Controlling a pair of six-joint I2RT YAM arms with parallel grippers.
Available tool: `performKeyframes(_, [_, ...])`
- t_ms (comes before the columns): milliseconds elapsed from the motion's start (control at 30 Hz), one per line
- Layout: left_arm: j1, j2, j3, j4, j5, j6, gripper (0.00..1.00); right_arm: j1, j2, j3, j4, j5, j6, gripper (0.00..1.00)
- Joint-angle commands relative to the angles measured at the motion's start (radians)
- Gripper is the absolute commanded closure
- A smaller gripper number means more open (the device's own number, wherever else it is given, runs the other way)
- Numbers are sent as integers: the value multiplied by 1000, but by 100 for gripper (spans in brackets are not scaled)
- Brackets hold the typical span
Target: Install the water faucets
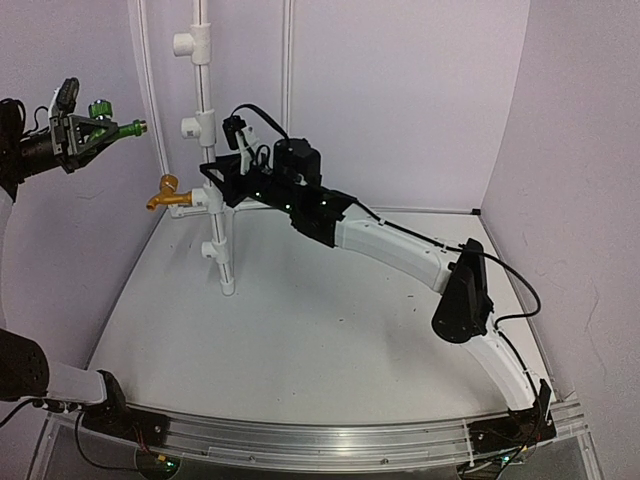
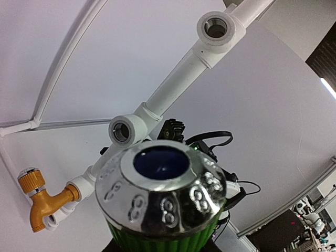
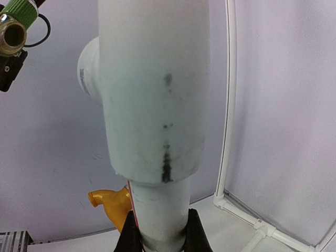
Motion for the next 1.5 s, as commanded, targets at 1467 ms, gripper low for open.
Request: performKeyframes(1467, [5,11,-145,187,54,161,100,3,-494,-227,-357,0,-458,100])
